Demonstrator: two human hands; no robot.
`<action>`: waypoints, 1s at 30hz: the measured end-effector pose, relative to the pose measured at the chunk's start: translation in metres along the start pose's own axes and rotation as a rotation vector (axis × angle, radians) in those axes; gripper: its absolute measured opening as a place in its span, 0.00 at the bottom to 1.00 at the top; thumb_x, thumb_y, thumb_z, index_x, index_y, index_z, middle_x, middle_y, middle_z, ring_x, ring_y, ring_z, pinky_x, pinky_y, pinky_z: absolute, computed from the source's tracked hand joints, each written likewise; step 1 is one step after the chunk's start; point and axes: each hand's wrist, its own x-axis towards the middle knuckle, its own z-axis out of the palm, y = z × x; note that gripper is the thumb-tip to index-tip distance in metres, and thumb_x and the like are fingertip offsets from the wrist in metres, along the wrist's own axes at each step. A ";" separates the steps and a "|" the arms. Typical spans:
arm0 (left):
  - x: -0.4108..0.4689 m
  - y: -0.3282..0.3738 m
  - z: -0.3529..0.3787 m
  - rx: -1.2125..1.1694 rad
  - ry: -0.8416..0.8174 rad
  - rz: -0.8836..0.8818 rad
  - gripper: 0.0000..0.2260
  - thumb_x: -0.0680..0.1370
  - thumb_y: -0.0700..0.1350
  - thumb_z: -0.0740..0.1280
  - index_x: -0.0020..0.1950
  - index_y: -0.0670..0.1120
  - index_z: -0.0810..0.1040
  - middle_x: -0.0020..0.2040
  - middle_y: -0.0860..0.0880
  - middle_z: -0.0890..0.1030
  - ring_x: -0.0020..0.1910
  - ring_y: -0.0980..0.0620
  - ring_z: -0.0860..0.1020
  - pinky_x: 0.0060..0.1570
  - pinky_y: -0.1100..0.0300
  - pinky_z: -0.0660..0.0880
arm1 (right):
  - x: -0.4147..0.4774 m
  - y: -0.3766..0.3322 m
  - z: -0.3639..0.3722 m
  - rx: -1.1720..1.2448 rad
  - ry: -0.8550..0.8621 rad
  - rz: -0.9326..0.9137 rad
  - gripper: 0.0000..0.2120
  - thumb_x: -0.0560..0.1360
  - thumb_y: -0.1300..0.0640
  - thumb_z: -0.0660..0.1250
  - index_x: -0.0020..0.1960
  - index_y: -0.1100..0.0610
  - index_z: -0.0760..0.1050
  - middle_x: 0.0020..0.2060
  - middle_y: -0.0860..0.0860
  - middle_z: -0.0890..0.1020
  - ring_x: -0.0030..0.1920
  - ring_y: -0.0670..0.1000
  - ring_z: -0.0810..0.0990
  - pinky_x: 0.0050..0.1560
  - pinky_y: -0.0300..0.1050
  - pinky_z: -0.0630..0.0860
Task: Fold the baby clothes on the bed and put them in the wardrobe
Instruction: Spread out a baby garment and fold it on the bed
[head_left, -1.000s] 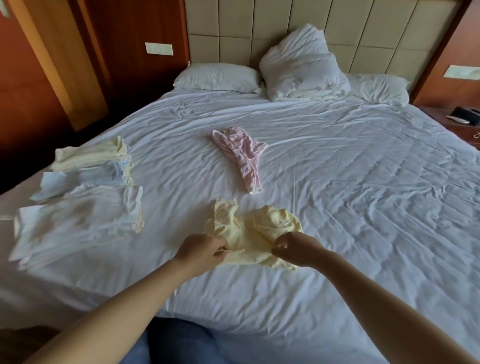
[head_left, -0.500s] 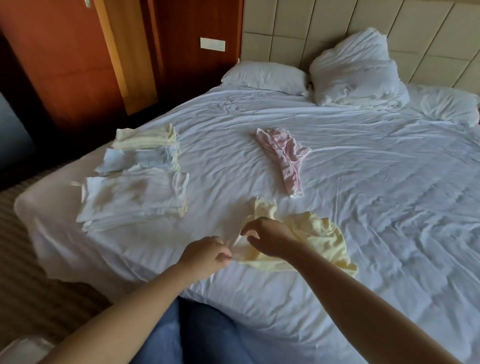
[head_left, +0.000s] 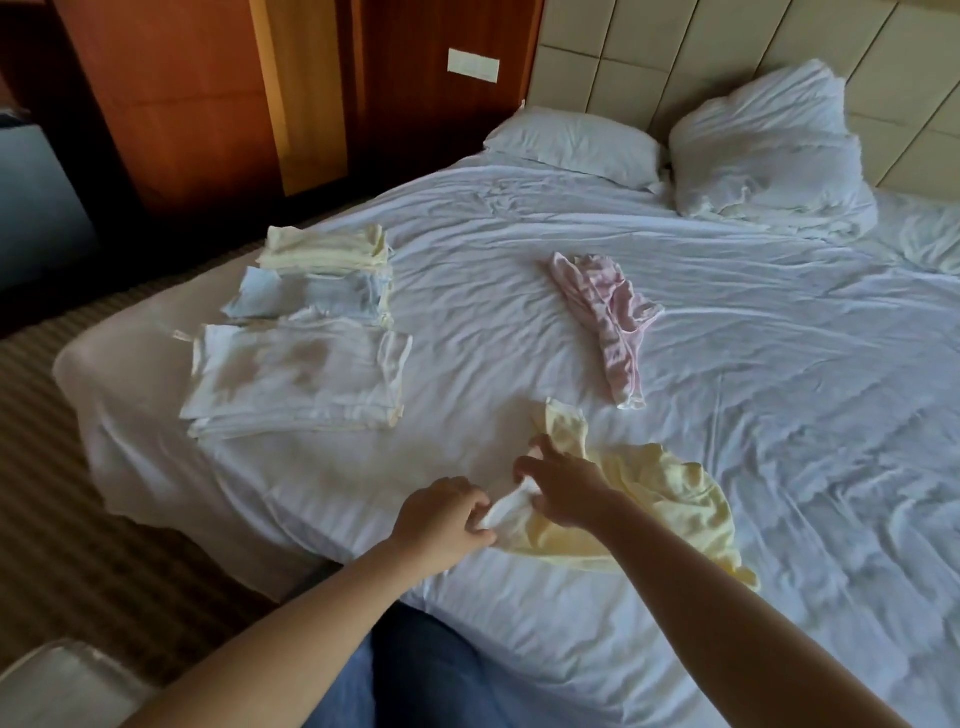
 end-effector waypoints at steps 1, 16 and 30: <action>0.002 0.000 0.001 0.012 -0.018 0.001 0.12 0.73 0.58 0.70 0.43 0.51 0.73 0.46 0.55 0.75 0.47 0.53 0.75 0.43 0.59 0.71 | 0.000 0.000 -0.001 -0.023 0.011 -0.013 0.14 0.77 0.54 0.65 0.62 0.48 0.71 0.74 0.52 0.59 0.62 0.58 0.76 0.52 0.50 0.75; 0.076 0.041 -0.100 -0.688 0.278 -0.083 0.05 0.79 0.45 0.64 0.45 0.51 0.69 0.40 0.55 0.74 0.39 0.58 0.73 0.42 0.62 0.68 | -0.020 0.044 -0.097 0.233 0.465 0.250 0.09 0.75 0.48 0.66 0.49 0.51 0.71 0.45 0.50 0.81 0.48 0.57 0.79 0.39 0.44 0.66; 0.130 0.146 -0.328 -0.618 0.485 0.221 0.06 0.77 0.42 0.61 0.51 0.42 0.75 0.40 0.50 0.73 0.38 0.53 0.70 0.34 0.65 0.64 | -0.077 0.072 -0.298 0.519 1.057 0.139 0.06 0.76 0.51 0.68 0.50 0.52 0.76 0.33 0.44 0.75 0.38 0.50 0.75 0.38 0.43 0.66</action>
